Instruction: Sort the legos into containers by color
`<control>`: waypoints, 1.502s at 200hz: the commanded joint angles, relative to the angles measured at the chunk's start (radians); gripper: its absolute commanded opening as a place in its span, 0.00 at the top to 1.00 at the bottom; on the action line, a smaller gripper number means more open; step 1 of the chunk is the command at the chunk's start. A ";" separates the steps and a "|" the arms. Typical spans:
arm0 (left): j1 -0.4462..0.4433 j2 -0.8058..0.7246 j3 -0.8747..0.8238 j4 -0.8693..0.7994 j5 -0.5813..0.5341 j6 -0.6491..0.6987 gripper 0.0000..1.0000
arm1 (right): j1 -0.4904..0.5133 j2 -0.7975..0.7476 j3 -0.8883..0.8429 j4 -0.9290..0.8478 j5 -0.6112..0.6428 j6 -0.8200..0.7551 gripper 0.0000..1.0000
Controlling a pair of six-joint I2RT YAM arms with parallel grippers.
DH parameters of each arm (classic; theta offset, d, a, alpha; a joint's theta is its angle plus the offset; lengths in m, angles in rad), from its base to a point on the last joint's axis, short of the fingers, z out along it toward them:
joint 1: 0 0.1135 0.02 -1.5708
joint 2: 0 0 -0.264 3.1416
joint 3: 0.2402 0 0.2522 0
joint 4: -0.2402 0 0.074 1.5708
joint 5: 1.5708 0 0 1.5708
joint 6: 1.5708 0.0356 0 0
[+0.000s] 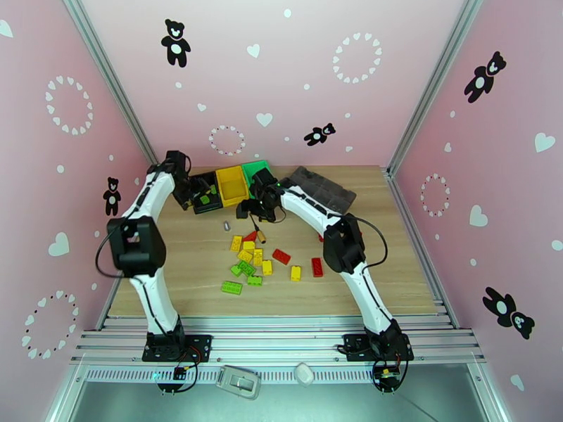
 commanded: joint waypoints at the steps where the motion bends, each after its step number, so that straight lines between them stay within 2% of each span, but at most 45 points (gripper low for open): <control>1: -0.036 -0.122 -0.126 0.035 -0.027 0.017 0.26 | 0.023 -0.125 -0.073 -0.010 0.032 -0.034 0.09; 55: -0.152 -0.354 -0.476 0.065 -0.041 -0.009 0.29 | 0.064 -0.268 -0.308 0.025 0.091 -0.040 0.10; 90: -0.255 -0.468 -0.638 0.057 -0.050 -0.026 0.29 | 0.086 -0.376 -0.492 0.071 0.127 -0.028 0.10; 126: -0.395 -0.561 -0.804 0.120 -0.036 -0.034 0.27 | 0.090 -0.490 -0.667 0.114 0.154 -0.004 0.08; 154: -0.455 -0.620 -0.902 0.120 -0.041 -0.059 0.30 | 0.094 -0.565 -0.764 0.128 0.164 0.007 0.08; 182: -0.534 -0.709 -0.999 0.115 -0.041 -0.112 0.23 | 0.105 -0.618 -0.823 0.131 0.182 0.015 0.05; 211: -0.623 -0.713 -1.034 0.120 -0.076 -0.155 0.20 | 0.116 -0.647 -0.862 0.158 0.193 0.044 0.01; 243: -0.679 -0.679 -1.040 0.132 -0.131 -0.162 0.16 | 0.132 -0.649 -0.872 0.174 0.194 0.062 0.01; 248: -0.684 -0.673 -1.044 0.136 -0.137 -0.162 0.04 | 0.135 -0.648 -0.870 0.174 0.193 0.062 0.01; 252: -0.687 -0.668 -1.047 0.140 -0.139 -0.163 0.02 | 0.137 -0.648 -0.870 0.173 0.194 0.062 0.01; 300: -0.758 -0.609 -1.075 0.197 -0.168 -0.161 0.02 | 0.140 -0.658 -0.869 0.172 0.208 0.070 0.01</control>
